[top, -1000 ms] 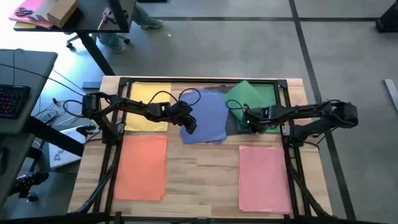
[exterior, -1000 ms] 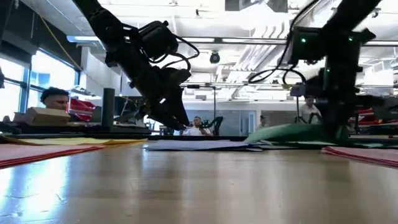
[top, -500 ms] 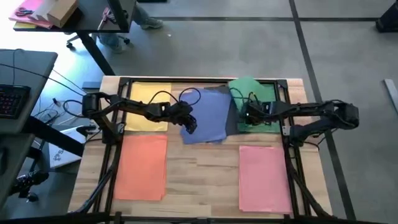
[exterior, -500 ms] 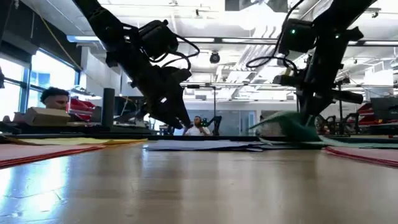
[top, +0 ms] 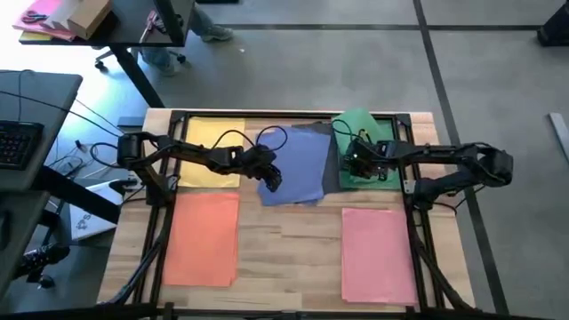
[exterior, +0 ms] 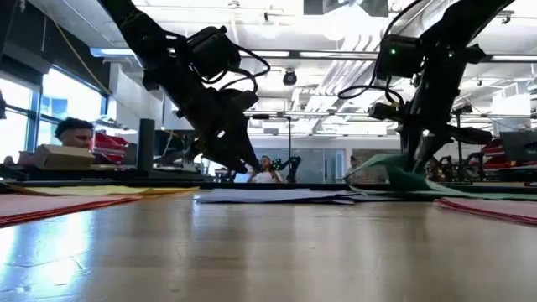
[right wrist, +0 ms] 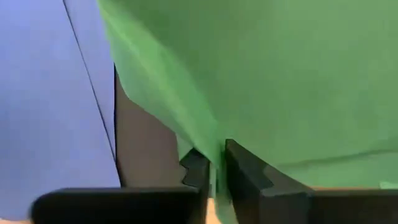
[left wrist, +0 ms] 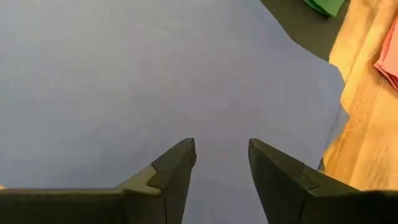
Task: Organize paper
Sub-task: Stack the green paper on top of the stacked green papers
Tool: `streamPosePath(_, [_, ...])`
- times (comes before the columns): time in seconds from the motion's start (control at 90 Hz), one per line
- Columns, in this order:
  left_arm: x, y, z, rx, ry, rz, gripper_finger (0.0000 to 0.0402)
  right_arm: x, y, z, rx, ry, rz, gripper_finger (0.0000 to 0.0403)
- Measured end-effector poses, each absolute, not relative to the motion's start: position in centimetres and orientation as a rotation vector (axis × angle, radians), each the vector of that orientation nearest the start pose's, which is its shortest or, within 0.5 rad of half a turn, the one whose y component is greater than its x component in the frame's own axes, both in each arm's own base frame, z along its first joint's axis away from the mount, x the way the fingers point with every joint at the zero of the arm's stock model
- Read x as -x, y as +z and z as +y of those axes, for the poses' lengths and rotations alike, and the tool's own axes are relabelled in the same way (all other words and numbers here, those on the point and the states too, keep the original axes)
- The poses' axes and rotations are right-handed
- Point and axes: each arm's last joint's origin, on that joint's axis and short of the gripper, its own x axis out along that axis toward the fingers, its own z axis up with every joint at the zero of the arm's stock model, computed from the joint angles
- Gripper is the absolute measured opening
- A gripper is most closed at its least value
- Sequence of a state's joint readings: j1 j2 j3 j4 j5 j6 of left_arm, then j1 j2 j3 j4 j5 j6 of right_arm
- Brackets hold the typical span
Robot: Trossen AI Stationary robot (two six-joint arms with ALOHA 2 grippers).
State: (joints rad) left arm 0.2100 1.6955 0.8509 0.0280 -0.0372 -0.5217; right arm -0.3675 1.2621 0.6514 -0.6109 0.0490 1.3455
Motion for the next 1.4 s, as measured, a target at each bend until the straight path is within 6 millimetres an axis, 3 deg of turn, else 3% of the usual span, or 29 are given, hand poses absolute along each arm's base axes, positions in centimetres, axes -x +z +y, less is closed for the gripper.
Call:
streamPosePath(0.122, [-31.9, 15.2, 6.9, 0.560, 0.441, 0.739, 0.0145, -19.8, 17.7, -8.0, -1.283, -1.072, 0.779, 0.0120])
streamPosePath(0.244, [-31.9, 15.2, 6.8, 0.562, 0.434, 0.741, 0.0145, -20.6, 19.5, -8.9, -1.175, -0.978, 0.746, 0.0174])
streamPosePath(0.344, [-32.0, 15.1, 6.7, 0.582, 0.425, 0.743, 0.0145, -20.6, 20.8, -9.8, -1.109, -0.958, 0.766, 0.0204])
streamPosePath(0.444, [-32.0, 15.1, 6.5, 0.587, 0.423, 0.743, 0.0145, -20.1, 20.8, -10.6, -1.053, -0.966, 0.800, 0.0222])
streamPosePath(0.6, [-32.0, 15.1, 6.3, 0.585, 0.417, 0.746, 0.0145, -19.4, 19.2, -11.7, -0.978, -0.922, 0.793, 0.0221])
streamPosePath(0.844, [-32.0, 15.1, 6.3, 0.613, 0.428, 0.740, 0.0145, -17.3, 15.5, -12.0, -1.046, -0.904, 0.890, 0.0203])
streamPosePath(1.022, [-32.1, 15.2, 6.1, 0.665, 0.411, 0.741, 0.0145, -16.8, 15.2, -12.4, -0.961, -0.966, 0.895, 0.0202])
streamPosePath(1.222, [-32.1, 15.1, 5.8, 0.671, 0.406, 0.744, 0.0145, -15.0, 15.4, -13.9, -0.934, -1.181, 0.918, 0.0201])
streamPosePath(1.3, [-32.1, 15.1, 5.6, 0.684, 0.408, 0.744, 0.0145, -15.3, 16.0, -14.0, -0.936, -1.068, 0.910, 0.0201])
streamPosePath(1.4, [-32.2, 15.1, 5.5, 0.709, 0.416, 0.742, 0.0145, -16.1, 16.3, -13.0, -0.998, -0.795, 0.937, 0.0201])
